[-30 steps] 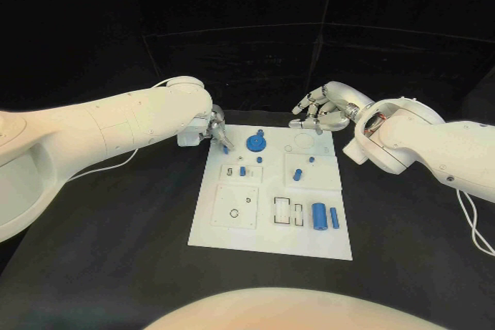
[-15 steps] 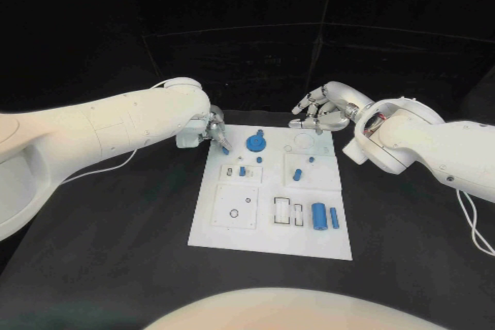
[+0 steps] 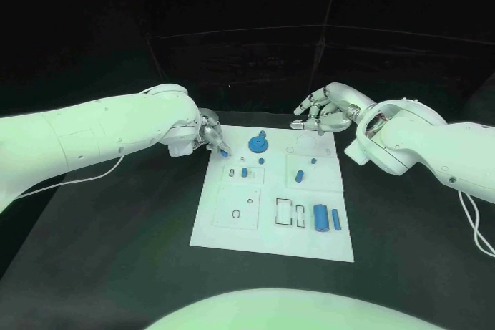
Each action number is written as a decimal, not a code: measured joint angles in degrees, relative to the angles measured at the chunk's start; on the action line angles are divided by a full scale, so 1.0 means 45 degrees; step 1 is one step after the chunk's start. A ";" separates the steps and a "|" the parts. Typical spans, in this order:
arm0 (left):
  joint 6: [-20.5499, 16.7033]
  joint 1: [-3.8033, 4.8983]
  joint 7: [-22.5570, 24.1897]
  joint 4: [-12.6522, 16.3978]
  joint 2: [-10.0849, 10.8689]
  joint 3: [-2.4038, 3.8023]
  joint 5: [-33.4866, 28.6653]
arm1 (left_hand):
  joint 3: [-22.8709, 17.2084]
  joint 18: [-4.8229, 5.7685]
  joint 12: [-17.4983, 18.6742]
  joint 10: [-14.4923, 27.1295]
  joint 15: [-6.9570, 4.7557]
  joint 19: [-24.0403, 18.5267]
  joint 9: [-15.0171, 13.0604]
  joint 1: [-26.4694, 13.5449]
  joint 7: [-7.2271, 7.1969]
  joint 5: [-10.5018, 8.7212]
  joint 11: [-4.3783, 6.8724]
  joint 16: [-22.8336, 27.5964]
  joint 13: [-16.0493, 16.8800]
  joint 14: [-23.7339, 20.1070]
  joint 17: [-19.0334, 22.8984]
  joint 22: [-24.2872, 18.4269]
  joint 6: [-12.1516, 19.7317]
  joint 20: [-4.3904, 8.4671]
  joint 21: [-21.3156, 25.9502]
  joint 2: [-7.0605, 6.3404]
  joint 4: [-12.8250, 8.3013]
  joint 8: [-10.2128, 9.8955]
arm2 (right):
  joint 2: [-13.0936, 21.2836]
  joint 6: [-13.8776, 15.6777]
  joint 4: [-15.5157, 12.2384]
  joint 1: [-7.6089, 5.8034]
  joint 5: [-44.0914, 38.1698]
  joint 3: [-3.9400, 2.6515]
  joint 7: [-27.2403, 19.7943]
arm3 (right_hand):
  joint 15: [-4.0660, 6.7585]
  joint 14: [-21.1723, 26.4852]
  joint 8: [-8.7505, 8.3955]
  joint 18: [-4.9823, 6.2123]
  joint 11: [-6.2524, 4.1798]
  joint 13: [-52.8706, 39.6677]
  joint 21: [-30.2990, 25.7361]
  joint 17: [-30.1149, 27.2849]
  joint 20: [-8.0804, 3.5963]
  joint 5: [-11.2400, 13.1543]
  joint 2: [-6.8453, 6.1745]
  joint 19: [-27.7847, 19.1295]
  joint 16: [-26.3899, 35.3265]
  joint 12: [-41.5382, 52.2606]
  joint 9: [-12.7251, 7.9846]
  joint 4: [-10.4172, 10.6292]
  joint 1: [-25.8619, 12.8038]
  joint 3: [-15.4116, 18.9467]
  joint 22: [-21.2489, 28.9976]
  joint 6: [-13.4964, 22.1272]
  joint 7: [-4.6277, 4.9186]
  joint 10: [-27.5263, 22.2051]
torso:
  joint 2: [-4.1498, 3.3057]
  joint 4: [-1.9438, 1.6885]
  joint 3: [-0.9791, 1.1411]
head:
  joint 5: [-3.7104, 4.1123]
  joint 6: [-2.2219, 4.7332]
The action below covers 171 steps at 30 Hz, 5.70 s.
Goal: Assemble the parts on the task board
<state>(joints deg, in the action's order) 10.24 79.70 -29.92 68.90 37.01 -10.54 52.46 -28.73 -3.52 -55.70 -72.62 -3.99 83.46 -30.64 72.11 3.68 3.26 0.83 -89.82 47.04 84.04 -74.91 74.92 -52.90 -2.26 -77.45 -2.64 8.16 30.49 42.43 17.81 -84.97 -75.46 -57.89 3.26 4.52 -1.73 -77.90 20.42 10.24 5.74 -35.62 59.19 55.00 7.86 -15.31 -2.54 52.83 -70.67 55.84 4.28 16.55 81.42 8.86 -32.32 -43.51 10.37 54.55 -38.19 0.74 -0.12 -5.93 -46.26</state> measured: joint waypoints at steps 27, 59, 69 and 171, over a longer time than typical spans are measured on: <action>-0.3767 -0.0893 -0.0108 0.3351 0.1535 -0.0065 0.1263 | -0.0901 0.0000 -0.0336 -0.0159 0.0001 0.0043 -0.0281 -0.0547 -0.0001 -0.0039 0.0024 0.0000 0.0282 0.0001 0.0000 -0.0001 0.0090 0.0043 0.0000 -0.0425 -0.0388 0.0377 | 0.0021 -0.0003 0.0105 0.0001 -0.0010 0.0002 0.0023 | 0.0000 0.0000 0.0000 0.0000 0.0000 0.0044 0.0000 0.0001 0.0000 0.0000 0.0000 0.0000 0.0000 0.0000 -0.0011 -0.0036 0.0000 0.0036 -0.0001 0.0000 0.0000 0.0000 | 0.0007 -0.0038 0.0007 | -0.0072 0.0087; -0.3364 -0.1220 -0.0179 0.3328 0.1336 -0.0054 0.2091 | -0.1144 0.0000 -0.0433 -0.0245 0.0002 0.0043 -0.0466 -0.0701 -0.0030 -0.0099 0.0021 0.0000 0.0354 0.0001 0.0000 -0.0003 0.0064 0.0043 0.0000 -0.0467 -0.0552 0.0433 | -0.0008 -0.0014 0.0134 0.0003 -0.0087 0.0005 0.0026 | 0.0000 0.0000 0.0000 -0.0001 0.0000 0.0079 0.0000 -0.0012 0.0000 0.0000 0.0052 0.0000 0.0000 0.0000 -0.0009 -0.0035 0.0052 0.0035 0.0008 0.0000 0.0000 0.0000 | 0.0006 -0.0031 0.0006 | -0.0137 -0.0043; -0.2966 -0.1215 -0.0266 0.3395 0.1423 -0.0053 0.2120 | -0.1160 0.0000 -0.0432 -0.0246 0.0002 0.0043 -0.0548 -0.0702 -0.0070 -0.0135 0.0021 0.0000 0.0264 0.0001 0.0000 -0.0003 0.0110 0.0043 -0.0001 -0.0466 -0.0569 0.0482 | 0.0001 -0.0018 0.0131 0.0004 -0.0092 0.0006 0.0026 | 0.0000 0.0000 0.0000 0.0000 0.0000 0.0079 0.0000 -0.0012 0.0000 0.0000 0.0052 0.0000 0.0000 0.0000 -0.0009 -0.0035 0.0052 0.0035 0.0008 0.0000 0.0000 0.0000 | 0.0009 -0.0029 0.0007 | -0.0133 -0.0043; -0.6039 -0.1158 0.6602 0.1620 0.0000 -0.0239 0.1472 | 0.3013 -0.1485 0.6721 0.4483 0.1246 -0.4579 0.3181 0.2627 0.1240 -0.0024 -0.1489 0.7978 -0.6866 -0.4368 0.7627 -0.7410 0.0602 -0.1138 0.9564 -0.1093 -0.0799 -0.3088 | -0.0031 -0.0019 0.0163 0.0007 -0.0102 0.0008 0.0028 | 0.0000 0.0000 0.0083 0.0000 0.0000 0.0141 0.0001 -0.0059 0.0000 0.0000 0.0102 0.0000 0.0064 0.0000 -0.0007 -0.0070 0.0102 0.0070 0.0014 0.0046 0.0046 0.0000 | 0.0001 -0.0016 0.0017 | 0.0332 0.0126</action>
<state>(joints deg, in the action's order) -16.93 74.49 -0.22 76.19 37.01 -11.62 59.09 -15.17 -10.20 -25.46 -52.45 1.62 62.85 -16.32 83.93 9.26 3.16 -5.87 -53.92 16.15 64.39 -40.59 41.57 -50.19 -7.38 -34.41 -7.56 4.56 16.60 42.29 17.72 -84.24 -75.43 -58.35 3.30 4.65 -1.73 -77.90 20.79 10.24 5.74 -34.98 59.19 54.73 7.86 -15.31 -2.08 52.83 -70.38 55.84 4.25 16.24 81.88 9.17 -32.25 -43.30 10.57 54.55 -38.18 0.67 -0.04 -4.44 -45.70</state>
